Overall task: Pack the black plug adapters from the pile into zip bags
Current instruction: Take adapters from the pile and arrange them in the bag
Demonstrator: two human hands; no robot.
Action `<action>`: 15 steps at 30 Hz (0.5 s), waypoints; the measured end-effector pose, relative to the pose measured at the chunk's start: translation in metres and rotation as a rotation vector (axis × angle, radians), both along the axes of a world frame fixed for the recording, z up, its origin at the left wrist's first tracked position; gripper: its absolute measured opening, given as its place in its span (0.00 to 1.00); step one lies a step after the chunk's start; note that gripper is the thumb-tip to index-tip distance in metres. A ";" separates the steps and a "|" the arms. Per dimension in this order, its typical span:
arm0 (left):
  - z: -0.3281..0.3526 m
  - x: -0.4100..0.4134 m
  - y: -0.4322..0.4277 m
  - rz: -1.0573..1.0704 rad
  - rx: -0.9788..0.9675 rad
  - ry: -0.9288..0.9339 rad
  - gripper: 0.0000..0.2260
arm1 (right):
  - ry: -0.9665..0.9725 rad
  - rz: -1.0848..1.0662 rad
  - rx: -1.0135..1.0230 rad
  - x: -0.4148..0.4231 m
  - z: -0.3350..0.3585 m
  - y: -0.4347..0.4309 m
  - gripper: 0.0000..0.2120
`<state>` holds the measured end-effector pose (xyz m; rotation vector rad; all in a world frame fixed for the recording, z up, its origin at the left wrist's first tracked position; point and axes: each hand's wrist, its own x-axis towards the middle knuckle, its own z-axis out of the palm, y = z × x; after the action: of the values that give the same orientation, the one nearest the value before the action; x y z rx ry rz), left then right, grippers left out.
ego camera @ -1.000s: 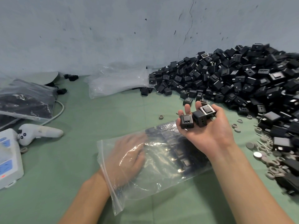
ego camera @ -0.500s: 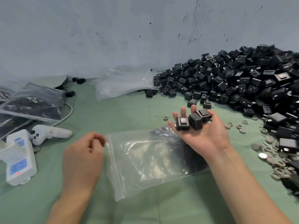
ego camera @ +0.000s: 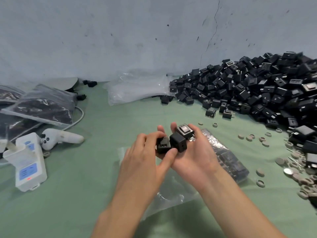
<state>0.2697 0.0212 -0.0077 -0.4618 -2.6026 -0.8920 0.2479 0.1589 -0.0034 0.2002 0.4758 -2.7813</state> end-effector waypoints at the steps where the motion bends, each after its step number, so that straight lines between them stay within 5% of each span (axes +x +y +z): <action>1: -0.001 -0.001 -0.001 0.002 0.006 -0.004 0.15 | -0.004 0.000 -0.008 0.001 0.000 -0.002 0.17; 11: 0.014 -0.005 -0.045 0.126 0.330 0.063 0.16 | -0.041 -0.161 -0.132 0.000 0.005 0.019 0.16; 15: -0.001 -0.009 -0.099 0.242 0.234 -0.088 0.14 | -0.027 -0.297 -0.075 -0.003 0.010 0.050 0.13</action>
<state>0.2602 -0.0782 -0.0089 -0.0439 -2.5178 -1.1335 0.2446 0.2088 0.0065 0.3139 0.3595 -3.0745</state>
